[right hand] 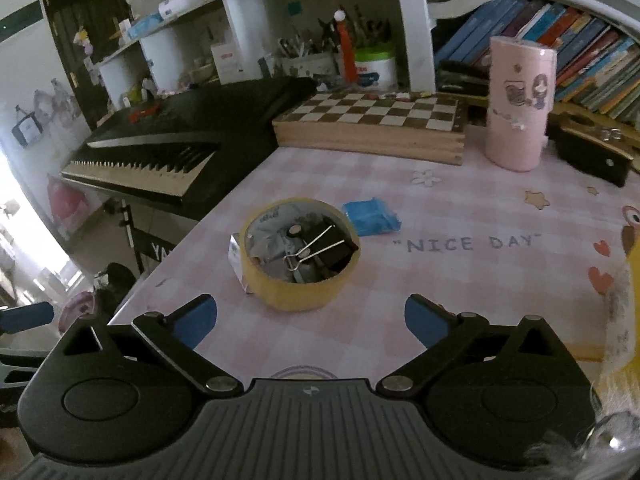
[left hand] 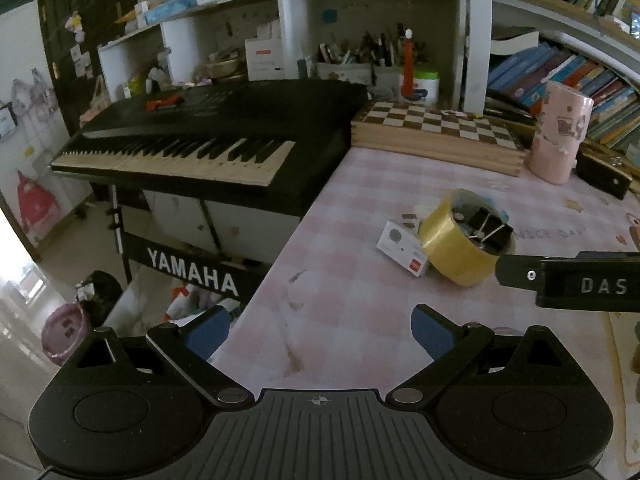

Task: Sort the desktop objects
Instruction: 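Close the right gripper on the yellow tape roll rim and lift it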

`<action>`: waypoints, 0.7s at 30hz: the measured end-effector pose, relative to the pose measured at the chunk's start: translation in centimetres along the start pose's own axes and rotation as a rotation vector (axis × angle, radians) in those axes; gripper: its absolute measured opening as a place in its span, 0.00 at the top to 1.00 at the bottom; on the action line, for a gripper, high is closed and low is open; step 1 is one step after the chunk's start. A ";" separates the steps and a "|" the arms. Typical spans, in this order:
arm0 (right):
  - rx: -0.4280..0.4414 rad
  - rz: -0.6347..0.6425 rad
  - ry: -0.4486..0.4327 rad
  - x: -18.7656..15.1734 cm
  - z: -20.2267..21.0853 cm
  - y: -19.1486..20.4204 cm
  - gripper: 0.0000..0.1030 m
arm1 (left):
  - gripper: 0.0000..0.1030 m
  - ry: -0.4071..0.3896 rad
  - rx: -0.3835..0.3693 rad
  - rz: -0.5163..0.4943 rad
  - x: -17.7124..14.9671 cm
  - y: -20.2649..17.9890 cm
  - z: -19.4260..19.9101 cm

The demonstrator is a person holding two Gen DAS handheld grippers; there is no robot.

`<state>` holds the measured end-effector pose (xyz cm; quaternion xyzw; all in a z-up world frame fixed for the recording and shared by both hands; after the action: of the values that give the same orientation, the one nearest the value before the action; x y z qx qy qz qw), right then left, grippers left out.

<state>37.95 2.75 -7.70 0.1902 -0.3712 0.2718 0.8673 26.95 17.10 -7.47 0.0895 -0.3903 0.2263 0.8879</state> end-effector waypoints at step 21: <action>0.103 0.004 0.082 1.7 -7.6 0.3 0.00 | 0.04 0.039 0.082 0.038 0.6 1.2 -2.2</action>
<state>42.83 7.56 -11.35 0.2226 -0.3210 0.2996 0.8704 28.14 19.10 -8.54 0.1140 -0.3648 0.2605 0.8866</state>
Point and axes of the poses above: each gripper's, at about its wrist camera, not at the fingertips, and z roughly against the way its jaws point, y to its left, x to its top, the point moved 10 cm from there along -z, roughly the way its jaws point, and after that the axes turned 7 degrees about z, right-handed, at the moved point
